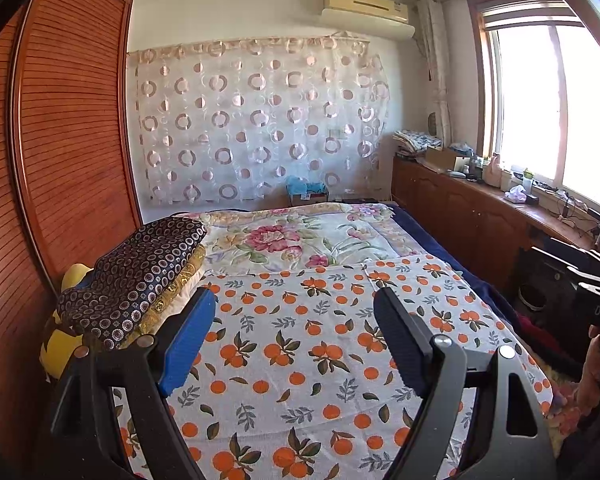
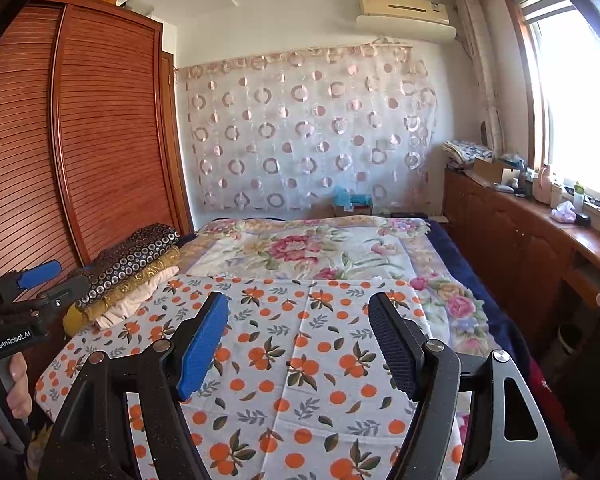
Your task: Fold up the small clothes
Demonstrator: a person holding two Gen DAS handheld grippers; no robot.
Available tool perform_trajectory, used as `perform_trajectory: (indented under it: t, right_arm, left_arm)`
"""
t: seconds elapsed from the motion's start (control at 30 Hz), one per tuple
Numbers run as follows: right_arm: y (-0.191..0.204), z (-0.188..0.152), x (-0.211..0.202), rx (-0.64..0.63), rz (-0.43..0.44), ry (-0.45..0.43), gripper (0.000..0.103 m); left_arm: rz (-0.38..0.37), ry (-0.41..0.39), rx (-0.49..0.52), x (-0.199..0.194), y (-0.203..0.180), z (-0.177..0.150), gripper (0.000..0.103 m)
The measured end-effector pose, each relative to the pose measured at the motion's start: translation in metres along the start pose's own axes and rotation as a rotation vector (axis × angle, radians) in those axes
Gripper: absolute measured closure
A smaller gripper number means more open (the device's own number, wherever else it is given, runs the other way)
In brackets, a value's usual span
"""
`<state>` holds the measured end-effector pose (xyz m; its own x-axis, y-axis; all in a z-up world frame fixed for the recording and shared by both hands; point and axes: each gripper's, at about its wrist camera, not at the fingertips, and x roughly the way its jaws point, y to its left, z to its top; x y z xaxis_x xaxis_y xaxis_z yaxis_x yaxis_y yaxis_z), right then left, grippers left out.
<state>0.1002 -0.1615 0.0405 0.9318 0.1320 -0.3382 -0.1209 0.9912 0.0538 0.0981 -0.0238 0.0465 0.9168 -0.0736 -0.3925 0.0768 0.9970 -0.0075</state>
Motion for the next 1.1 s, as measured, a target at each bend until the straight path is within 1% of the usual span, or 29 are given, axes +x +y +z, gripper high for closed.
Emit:
perform_trajectory:
  t: [1.1]
  right_arm:
    - [-0.016,0.001,-0.005,-0.015,-0.005,-0.015,0.028]
  left_arm:
    - [0.002,-0.004,-0.01,-0.003,0.003,-0.003,0.021]
